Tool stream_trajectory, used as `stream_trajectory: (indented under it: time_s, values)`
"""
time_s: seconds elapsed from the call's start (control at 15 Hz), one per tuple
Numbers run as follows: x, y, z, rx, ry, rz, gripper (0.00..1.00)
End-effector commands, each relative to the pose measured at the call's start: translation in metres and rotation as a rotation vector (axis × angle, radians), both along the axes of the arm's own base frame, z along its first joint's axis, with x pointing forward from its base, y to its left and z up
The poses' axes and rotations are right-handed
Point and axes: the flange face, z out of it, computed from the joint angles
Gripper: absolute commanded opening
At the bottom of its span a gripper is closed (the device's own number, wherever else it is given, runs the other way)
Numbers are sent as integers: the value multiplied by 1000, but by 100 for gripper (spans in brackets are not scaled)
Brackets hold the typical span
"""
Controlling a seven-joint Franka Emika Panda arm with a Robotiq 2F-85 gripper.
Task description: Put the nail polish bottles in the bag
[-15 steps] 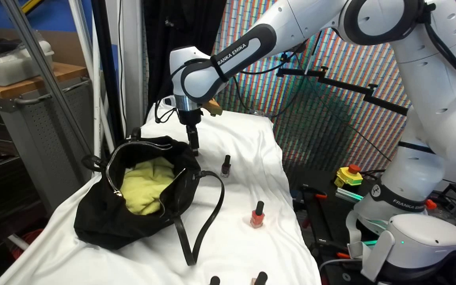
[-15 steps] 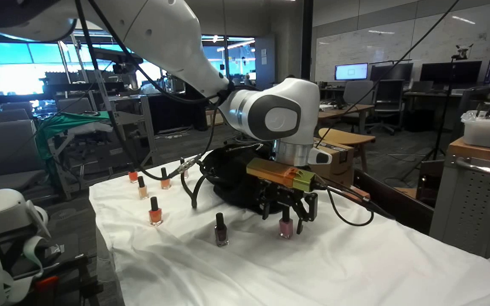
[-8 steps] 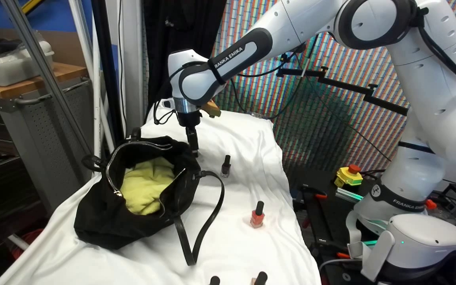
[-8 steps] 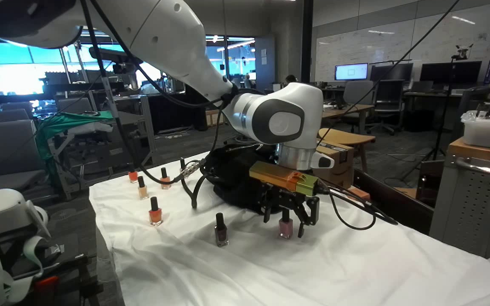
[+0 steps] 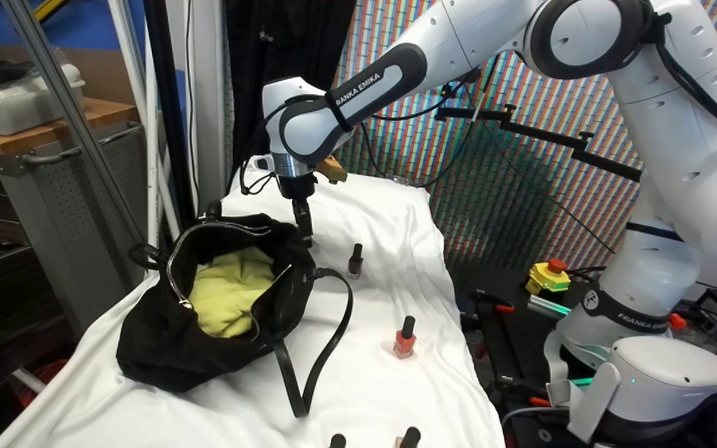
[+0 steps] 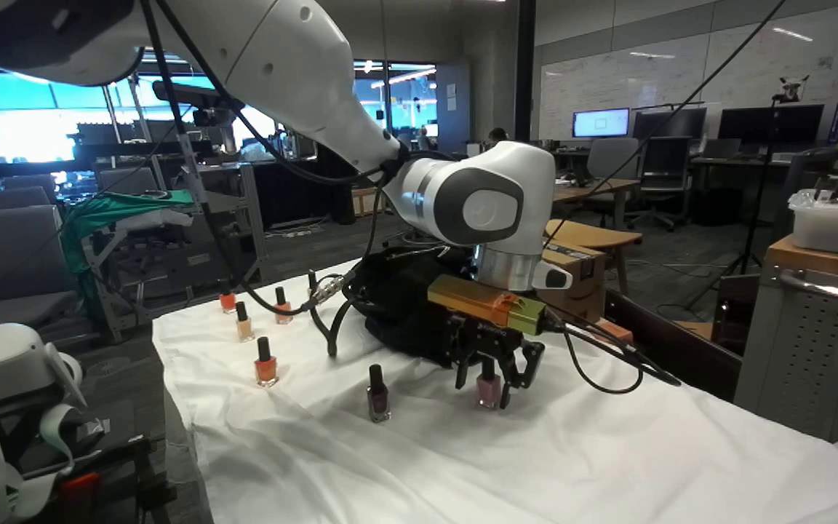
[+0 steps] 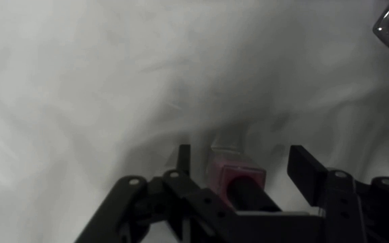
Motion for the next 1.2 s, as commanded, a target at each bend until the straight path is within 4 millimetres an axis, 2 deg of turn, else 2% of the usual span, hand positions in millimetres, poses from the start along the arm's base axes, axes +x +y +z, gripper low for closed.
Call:
stream_trajectory:
  time_s: [0.0,0.13,0.27,0.4,0.6,0.73,0.93,1.13]
  values:
    - [7,-3,4,11,-1,11,46]
    - [7,-3,10,-5,-8,18,38]
    - [8,-3,19,-30,-21,23,35]
    - [9,-3,26,-44,-19,43,22]
    - [12,-2,28,-60,-18,43,21]
    - [14,0,37,-76,-25,36,21]
    - [19,10,65,-113,-46,26,20]
    - [20,24,105,-136,-70,-14,20]
